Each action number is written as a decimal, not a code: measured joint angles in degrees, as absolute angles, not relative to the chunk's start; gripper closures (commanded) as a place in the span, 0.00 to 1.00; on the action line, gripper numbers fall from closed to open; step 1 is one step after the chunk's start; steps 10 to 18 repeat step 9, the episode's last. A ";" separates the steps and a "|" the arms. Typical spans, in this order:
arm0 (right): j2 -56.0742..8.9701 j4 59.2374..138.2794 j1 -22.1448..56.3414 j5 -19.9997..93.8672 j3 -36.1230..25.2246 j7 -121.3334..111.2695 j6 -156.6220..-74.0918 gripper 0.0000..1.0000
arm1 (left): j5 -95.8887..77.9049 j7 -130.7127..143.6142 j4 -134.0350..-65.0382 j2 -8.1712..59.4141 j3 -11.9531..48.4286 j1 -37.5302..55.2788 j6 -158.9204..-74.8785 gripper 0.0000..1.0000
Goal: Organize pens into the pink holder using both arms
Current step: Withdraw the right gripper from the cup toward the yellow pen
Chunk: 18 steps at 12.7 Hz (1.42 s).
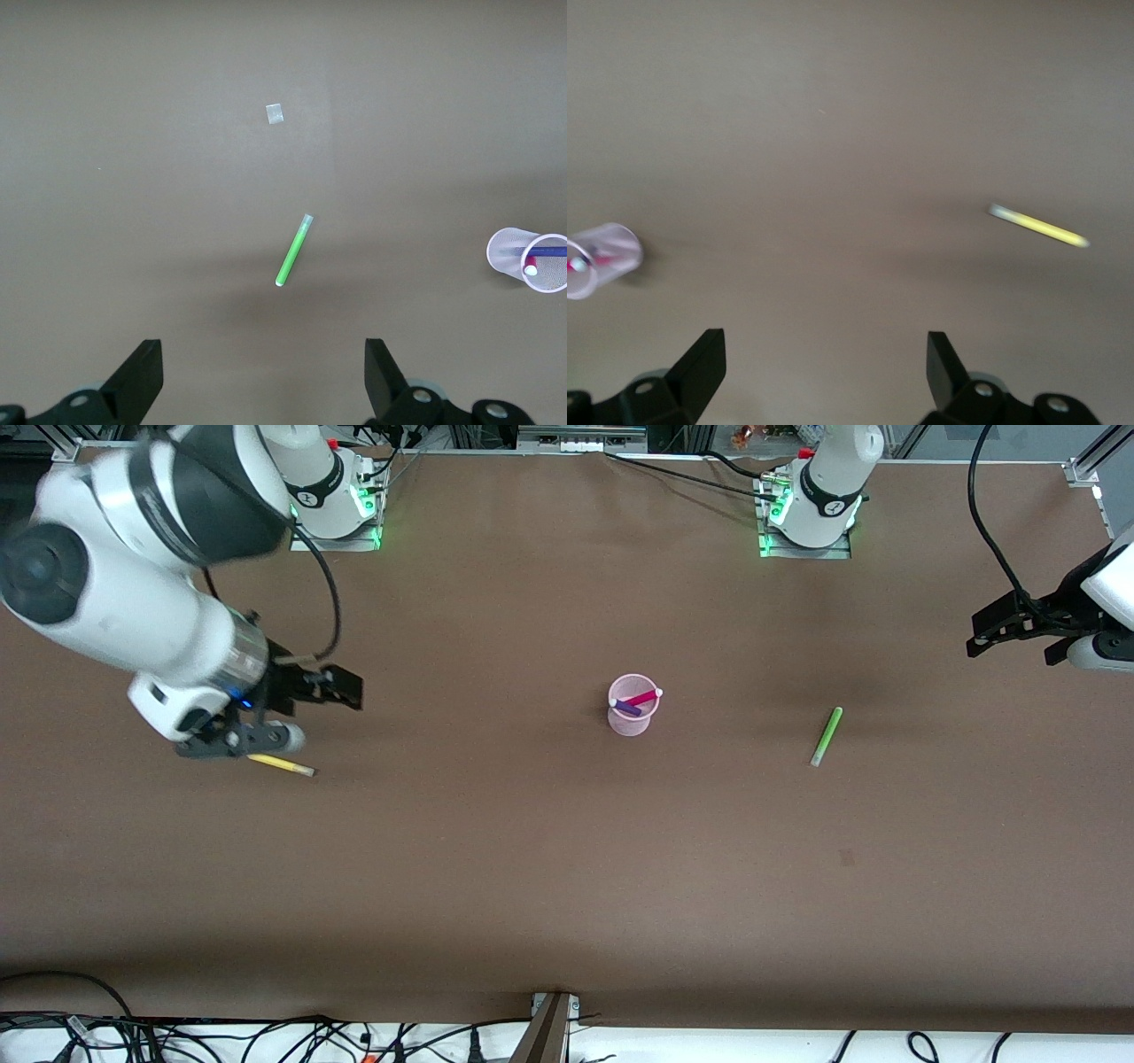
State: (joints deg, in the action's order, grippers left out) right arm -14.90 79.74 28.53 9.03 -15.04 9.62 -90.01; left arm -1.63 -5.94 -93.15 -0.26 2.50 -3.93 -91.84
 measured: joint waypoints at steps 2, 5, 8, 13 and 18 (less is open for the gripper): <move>-7.58 86.08 27.60 4.43 -14.56 8.62 -89.48 0.00 | -1.63 -5.94 -93.16 -0.26 2.49 -3.93 -91.83 0.00; -1.73 91.56 19.34 3.04 -8.87 4.17 -89.71 0.00 | -1.63 -5.94 -93.16 -0.26 2.49 -3.93 -91.83 0.00; -1.60 92.03 12.72 3.03 -4.08 2.04 -90.12 0.00 | -1.63 -5.94 -93.16 -0.26 2.49 -3.93 -91.83 0.00; -1.64 92.00 12.01 3.03 -3.40 1.90 -90.26 0.00 | -1.63 -5.94 -93.16 -0.26 2.49 -3.93 -91.83 0.00; -1.64 92.00 12.01 3.03 -3.40 1.90 -90.26 0.00 | -1.63 -5.94 -93.16 -0.26 2.49 -3.93 -91.83 0.00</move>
